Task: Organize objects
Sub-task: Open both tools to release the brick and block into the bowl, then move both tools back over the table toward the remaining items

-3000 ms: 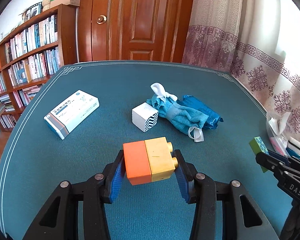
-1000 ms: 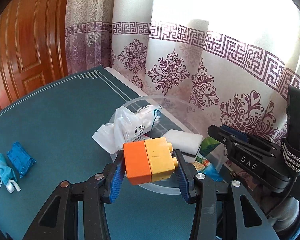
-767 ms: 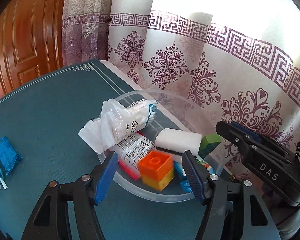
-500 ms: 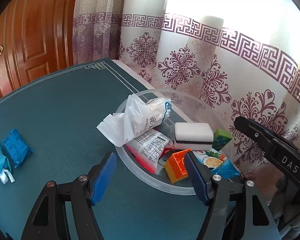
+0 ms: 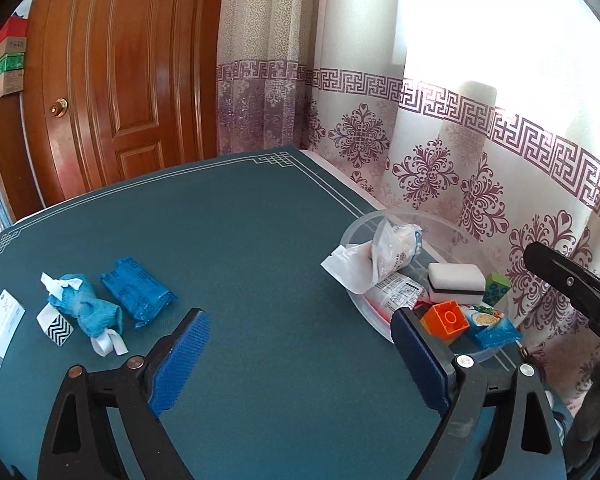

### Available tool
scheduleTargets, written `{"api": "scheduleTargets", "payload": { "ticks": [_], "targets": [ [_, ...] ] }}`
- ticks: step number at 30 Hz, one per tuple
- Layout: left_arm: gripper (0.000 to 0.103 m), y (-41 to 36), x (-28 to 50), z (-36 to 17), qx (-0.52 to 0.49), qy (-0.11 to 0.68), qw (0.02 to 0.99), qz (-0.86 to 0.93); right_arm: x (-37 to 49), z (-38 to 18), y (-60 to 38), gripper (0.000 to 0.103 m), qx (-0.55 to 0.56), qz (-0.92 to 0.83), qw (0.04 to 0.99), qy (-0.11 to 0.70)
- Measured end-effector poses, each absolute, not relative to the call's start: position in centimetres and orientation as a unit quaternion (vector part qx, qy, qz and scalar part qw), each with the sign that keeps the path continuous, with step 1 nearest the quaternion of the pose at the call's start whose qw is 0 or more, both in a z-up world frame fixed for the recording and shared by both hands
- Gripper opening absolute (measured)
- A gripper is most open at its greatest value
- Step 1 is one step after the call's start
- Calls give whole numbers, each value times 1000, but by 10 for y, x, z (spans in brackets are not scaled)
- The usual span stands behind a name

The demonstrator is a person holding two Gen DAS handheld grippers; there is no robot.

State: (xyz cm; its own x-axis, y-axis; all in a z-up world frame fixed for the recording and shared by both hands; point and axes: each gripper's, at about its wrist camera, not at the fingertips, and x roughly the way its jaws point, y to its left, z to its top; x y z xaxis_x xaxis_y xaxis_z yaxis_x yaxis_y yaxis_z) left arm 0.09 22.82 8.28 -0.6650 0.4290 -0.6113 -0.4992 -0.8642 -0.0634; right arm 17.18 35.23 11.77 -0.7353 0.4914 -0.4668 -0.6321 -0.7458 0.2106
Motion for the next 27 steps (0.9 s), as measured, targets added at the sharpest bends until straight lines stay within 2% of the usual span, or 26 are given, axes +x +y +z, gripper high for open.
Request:
{"api": "scheduleTargets", "payload": {
  "ticks": [3, 9, 19, 27],
  "targets": [
    [96, 206, 1, 86, -314, 51, 236, 918, 155, 116, 333, 61, -203, 922, 282, 173],
    [96, 161, -8, 86, -312, 48, 185, 931, 112, 104, 298, 61, -234, 931, 230, 156],
    [96, 81, -43, 67, -349, -9, 122, 929, 51, 86, 261, 61, -277, 937, 177, 121],
    [96, 51, -73, 50, -344, 19, 70, 936, 21, 67, 254, 61, -310, 929, 159, 123]
  ]
}}
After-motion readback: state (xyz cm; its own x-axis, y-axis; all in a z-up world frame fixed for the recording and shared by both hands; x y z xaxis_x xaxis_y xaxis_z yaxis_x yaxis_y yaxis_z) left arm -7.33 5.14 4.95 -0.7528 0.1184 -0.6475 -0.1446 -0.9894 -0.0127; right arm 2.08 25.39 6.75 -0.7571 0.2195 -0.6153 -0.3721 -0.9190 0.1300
